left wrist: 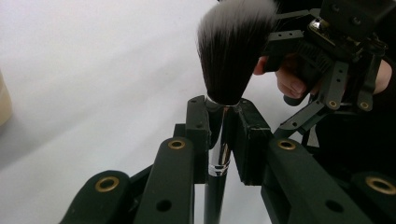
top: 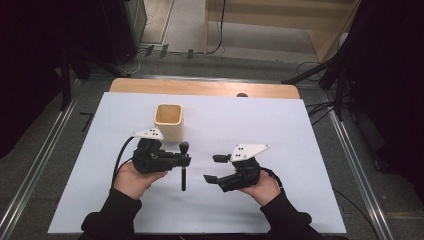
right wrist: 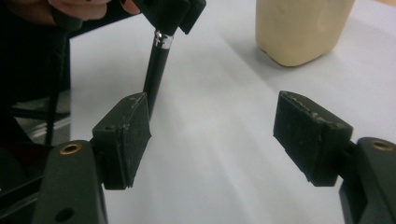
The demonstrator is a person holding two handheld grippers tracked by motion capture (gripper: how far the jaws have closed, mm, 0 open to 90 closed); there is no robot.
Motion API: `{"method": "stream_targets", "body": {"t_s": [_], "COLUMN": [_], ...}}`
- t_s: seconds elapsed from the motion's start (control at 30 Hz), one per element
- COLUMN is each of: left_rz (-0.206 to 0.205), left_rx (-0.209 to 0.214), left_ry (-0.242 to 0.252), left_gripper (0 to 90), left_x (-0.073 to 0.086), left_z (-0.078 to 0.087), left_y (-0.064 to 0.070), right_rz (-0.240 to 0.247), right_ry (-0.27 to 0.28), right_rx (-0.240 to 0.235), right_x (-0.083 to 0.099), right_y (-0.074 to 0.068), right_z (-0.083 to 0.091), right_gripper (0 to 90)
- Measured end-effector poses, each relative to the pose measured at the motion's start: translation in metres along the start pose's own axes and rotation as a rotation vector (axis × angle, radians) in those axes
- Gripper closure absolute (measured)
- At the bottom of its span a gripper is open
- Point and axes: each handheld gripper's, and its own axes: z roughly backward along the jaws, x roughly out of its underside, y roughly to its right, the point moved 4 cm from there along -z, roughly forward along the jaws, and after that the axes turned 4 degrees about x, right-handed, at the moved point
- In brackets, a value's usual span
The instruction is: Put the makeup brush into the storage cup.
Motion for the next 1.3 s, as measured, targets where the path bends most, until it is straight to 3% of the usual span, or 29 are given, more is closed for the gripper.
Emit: {"method": "stream_targets", "body": {"t_s": [0.1,0.67,1.3], "left_rz": [-0.004,-0.002,0.004], "left_rx": [-0.001,-0.009,-0.013], "left_ry": [-0.004,-0.003,-0.004], "left_gripper": [78.5,78.5,78.5], "left_x": [0.0,0.0,-0.004], "left_z": [0.001,0.006,0.013], "left_y": [-0.001,-0.003,-0.008], "right_rz": [0.028,0.057,0.039], "right_ry": [-0.009,-0.033,-0.039], "right_rx": [0.011,0.04,0.078], "right_x": [0.003,0.019,0.04], "right_y": [0.001,0.015,0.027], "right_z": [0.004,0.026,0.054], "right_gripper": [25.9,25.3,25.3]}}
